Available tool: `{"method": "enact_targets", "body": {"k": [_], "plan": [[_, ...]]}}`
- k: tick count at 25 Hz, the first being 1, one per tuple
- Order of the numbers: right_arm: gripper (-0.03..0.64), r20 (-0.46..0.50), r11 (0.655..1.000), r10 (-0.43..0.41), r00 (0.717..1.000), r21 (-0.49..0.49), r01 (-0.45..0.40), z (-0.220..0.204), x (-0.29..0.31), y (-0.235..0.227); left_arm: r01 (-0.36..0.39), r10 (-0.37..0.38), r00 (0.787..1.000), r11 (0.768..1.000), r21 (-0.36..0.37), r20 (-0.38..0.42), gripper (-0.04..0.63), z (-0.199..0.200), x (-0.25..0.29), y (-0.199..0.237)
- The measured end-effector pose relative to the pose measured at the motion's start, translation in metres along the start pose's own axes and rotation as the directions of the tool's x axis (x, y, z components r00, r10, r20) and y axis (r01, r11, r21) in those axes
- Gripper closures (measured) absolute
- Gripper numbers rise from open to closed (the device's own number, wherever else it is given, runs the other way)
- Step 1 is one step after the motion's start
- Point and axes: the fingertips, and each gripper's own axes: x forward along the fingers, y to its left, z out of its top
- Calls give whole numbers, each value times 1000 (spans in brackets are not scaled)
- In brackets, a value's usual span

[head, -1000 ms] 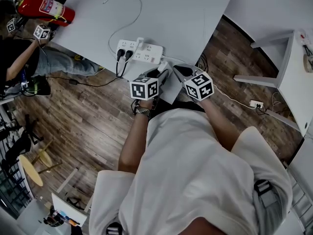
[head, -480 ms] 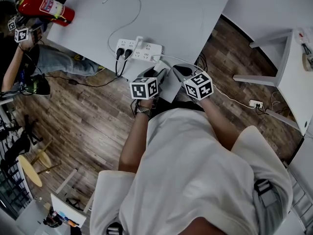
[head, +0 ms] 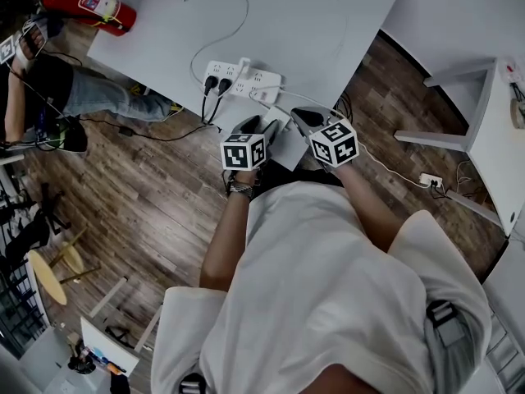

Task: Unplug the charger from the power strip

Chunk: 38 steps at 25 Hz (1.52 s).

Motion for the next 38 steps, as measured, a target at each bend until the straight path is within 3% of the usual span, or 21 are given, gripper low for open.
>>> {"method": "enact_targets", "body": {"k": [6, 8, 11, 17, 22, 25, 30, 36, 38], "plan": [[615, 45, 999, -15, 999, -32, 16, 24, -3, 13, -86, 81, 996, 990, 114, 46, 381, 21, -22, 9], [615, 66, 999, -20, 998, -48, 23, 34, -6, 18, -117, 105, 991, 983, 144, 89, 493, 35, -33, 12], [615, 96, 996, -19, 995, -84, 27, 51, -13, 27, -157, 132, 981, 972, 176, 145, 591, 53, -50, 15], [615, 180, 984, -61, 982, -156, 90, 101, -38, 33, -184, 136, 961, 964, 193, 240, 592, 95, -81, 18], [615, 286, 969, -94, 954, -194, 154, 161, -60, 49, -216, 116, 933, 938, 271, 342, 591, 151, -121, 13], [615, 351, 954, -115, 929, -221, 202, 204, -75, 60, -248, 91, 903, 908, 338, 420, 591, 194, -148, 2], [615, 471, 925, -103, 876, -278, 258, 276, -110, 86, -288, 20, 827, 874, 392, 562, 591, 268, -203, -22], [617, 577, 886, -107, 810, -314, 341, 346, -148, 108, -391, -43, 749, 777, 494, 661, 592, 336, -256, -57], [615, 606, 882, -84, 791, -324, 342, 363, -156, 119, -401, -64, 737, 760, 512, 672, 592, 346, -267, -62]]}}
